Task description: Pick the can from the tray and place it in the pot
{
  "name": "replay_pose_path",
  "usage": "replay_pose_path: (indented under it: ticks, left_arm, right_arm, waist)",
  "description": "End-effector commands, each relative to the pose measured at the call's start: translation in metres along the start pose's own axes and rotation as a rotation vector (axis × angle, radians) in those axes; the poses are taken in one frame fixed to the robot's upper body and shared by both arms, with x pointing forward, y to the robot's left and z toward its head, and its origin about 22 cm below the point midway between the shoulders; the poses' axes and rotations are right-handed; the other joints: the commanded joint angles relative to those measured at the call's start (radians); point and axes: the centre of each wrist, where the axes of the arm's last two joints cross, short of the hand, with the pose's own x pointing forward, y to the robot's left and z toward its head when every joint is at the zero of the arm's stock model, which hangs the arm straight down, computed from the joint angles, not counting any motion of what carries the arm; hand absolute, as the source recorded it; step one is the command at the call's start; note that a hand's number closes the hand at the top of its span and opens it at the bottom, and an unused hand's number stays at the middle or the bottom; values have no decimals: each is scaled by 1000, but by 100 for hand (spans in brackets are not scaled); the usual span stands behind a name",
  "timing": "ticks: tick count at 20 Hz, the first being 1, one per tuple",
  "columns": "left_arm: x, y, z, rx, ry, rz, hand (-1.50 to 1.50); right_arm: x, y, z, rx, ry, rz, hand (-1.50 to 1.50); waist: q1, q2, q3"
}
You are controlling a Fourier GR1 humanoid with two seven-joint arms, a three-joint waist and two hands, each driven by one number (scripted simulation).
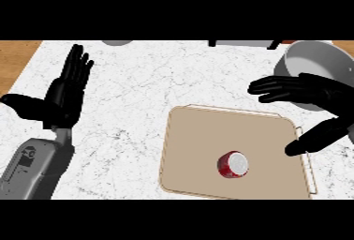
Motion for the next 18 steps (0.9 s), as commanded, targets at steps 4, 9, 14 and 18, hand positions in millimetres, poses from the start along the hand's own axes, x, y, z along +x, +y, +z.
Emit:
replay_pose_path:
  ticks: [4, 9, 14, 18]
  left_arm:
    - [-1, 2, 2, 44, -7, -5, 0]
    - [4, 15, 0, 29, 11, -16, 0]
    - [-1, 31, 17, 62, 24, 1, 0]
    - [-8, 9, 35, 49, 31, -16, 0]
  right_arm:
    - [-14, 20, -10, 345, -86, 103, -150]
    - [-27, 16, -23, 427, -40, 162, -150]
    - [-27, 47, -27, 490, 16, 186, -150]
    - [-49, 79, -23, 537, 49, 162, -150]
  waist:
    - [-29, -9, -3]
    - [-43, -13, -5]
    - [-63, -20, -5]
    - [-57, -18, -5]
